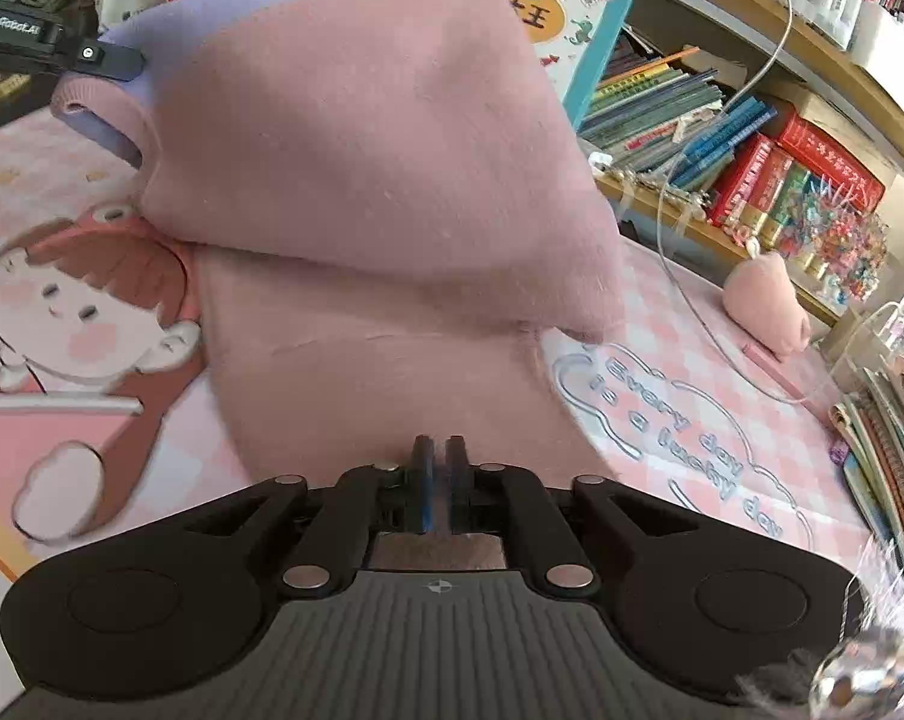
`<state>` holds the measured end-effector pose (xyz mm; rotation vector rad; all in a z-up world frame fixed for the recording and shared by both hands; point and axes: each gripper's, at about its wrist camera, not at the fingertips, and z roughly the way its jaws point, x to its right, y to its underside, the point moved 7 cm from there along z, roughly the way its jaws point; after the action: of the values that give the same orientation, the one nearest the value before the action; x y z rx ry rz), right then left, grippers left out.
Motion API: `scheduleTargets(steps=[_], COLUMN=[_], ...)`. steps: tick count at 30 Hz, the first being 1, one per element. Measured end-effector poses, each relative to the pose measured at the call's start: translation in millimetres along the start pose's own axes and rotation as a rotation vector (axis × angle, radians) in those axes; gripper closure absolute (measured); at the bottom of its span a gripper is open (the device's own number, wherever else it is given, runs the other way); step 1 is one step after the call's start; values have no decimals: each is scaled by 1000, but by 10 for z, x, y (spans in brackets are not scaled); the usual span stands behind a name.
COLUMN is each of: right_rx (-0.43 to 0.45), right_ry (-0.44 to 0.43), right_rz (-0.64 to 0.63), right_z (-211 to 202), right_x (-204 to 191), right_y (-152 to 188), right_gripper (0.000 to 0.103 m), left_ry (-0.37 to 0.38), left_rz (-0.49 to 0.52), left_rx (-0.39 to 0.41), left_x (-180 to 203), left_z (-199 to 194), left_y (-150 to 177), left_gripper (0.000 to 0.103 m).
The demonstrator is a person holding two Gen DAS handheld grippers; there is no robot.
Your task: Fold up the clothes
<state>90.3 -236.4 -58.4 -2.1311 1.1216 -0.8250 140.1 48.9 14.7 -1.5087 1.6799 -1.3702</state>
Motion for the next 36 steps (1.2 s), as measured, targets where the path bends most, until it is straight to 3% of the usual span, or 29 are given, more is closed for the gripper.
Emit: scheduleTargets(steps=[2, 3, 6, 11, 13, 15, 16, 17, 19, 20, 21, 23, 25, 30, 34, 36], right_rx=[64, 93, 135, 105, 98, 66, 50, 39, 59, 92, 133, 226, 273, 225, 204, 185], right_ry=[-50, -80, -162, -175, -177, -226, -261, -279, -201, -142, -86, 35, 131, 246, 240, 234], right_rz=[-17, -29, -98, -243, -230, -149, -96, -58, -93, -120, -140, -162, -150, -82, 5, -23], right_z=[-93, -123, -128, 120, 218, 273, 289, 298, 255, 185, 90, -161, -356, -426, -418, -386], right_x=[-138, -219, -533, -973, -999, -931, -882, -835, -764, -727, -679, -526, -323, 116, 321, 308], right_y=[-114, -183, -353, -431, -446, -472, -479, -483, -485, -507, -545, -638, -699, -558, -439, -379], right_gripper=[57, 53, 53, 53, 57, 72, 87, 95, 96, 96, 96, 96, 96, 96, 96, 96], left_ry=[-3, 19, 83, 147, 168, 155, 146, 139, 117, 106, 89, 75, 69, 59, 32, 2], left_rz=[-51, -86, -164, -217, -246, -248, -244, -237, -219, -210, -183, -99, -10, 229, 427, 529], left_rx=[-12, -21, -39, -34, -23, -15, -16, -20, -49, -65, -67, -43, -34, -127, -203, -216], left_x=[-105, -129, -154, -140, -170, -210, -231, -252, -275, -286, -286, -246, -188, 9, 186, 277], left_z=[34, 40, 55, -18, -62, -67, -58, -43, -18, -7, -24, -117, -204, -347, -418, -391], left_y=[-35, -39, -55, -138, -196, -237, -245, -245, -206, -184, -157, -93, -5, 362, 655, 741], left_gripper=[93, 93, 93, 93, 93, 93, 93, 93, 84, 74, 67, 43, 36, 35, 35, 35])
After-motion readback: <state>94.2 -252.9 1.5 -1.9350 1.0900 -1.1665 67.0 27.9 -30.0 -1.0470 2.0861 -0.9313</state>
